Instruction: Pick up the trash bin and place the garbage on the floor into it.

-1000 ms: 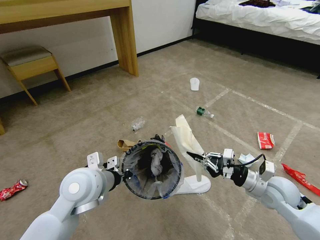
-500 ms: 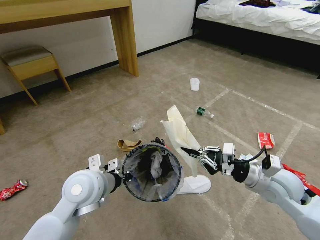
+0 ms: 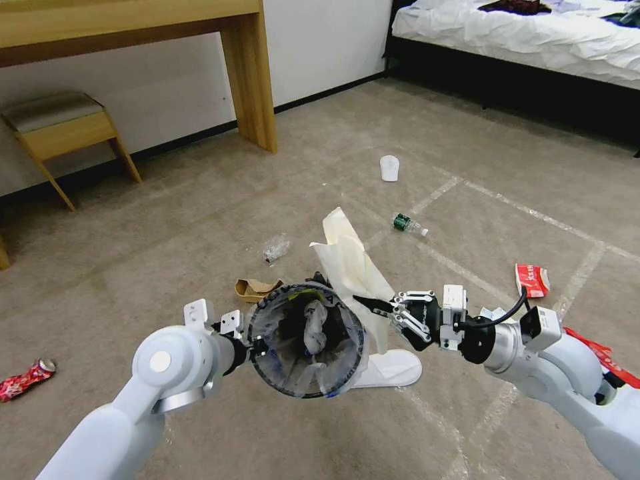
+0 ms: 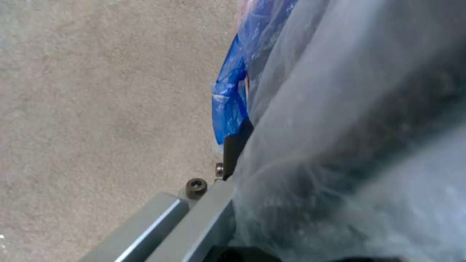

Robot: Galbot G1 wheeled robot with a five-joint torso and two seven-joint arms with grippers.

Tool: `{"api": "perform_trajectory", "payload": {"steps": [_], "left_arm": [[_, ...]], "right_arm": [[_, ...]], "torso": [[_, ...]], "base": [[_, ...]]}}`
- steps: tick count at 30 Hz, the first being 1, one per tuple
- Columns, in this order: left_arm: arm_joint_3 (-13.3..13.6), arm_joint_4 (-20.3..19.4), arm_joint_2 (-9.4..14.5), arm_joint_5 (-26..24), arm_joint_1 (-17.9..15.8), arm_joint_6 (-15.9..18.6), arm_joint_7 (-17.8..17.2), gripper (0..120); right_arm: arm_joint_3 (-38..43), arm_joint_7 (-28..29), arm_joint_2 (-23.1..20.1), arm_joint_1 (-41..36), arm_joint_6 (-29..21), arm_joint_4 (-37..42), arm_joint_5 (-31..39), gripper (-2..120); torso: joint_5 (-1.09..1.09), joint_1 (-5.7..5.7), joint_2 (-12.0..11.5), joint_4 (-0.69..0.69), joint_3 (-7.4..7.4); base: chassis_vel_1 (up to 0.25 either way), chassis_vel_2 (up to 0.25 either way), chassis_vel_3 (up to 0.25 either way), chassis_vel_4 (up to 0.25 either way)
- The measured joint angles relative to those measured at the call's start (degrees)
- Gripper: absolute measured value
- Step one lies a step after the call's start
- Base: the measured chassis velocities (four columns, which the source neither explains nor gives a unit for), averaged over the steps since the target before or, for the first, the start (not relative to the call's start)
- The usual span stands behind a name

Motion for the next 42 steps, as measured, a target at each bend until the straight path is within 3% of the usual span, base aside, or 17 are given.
{"api": "perform_trajectory", "payload": {"steps": [10,13,28,42], "left_arm": [[1.03,1.32,-1.31,-7.84,-4.85,0.0,-4.39,0],[1.95,2.13,-1.78,-11.0,-7.73,0.0,-6.42,0],[5.75,2.31,-3.79,-16.29,-12.77,0.01,-11.23,0],[8.04,3.0,-4.68,-15.79,-10.6,0.0,-11.37,0]], "right_arm": [[-1.45,-4.68,0.47,1.37,0.41,-0.41,-0.32,1],[-2.74,-7.97,0.08,2.06,0.39,-0.5,0.05,1],[-8.51,-11.39,3.13,5.55,0.16,-2.82,-0.36,1],[-11.41,-11.95,5.9,10.13,0.4,-4.77,-0.55,1]], "torso": [[0.0,0.0,0.0,0.0,0.0],[0.0,0.0,0.0,0.0,0.0],[0.01,0.0,0.0,0.0,0.0],[0.0,0.0,0.0,0.0,0.0]], "base": [[0.0,0.0,0.0,0.0],[0.0,0.0,0.0,0.0],[0.0,0.0,0.0,0.0],[0.0,0.0,0.0,0.0]]}}
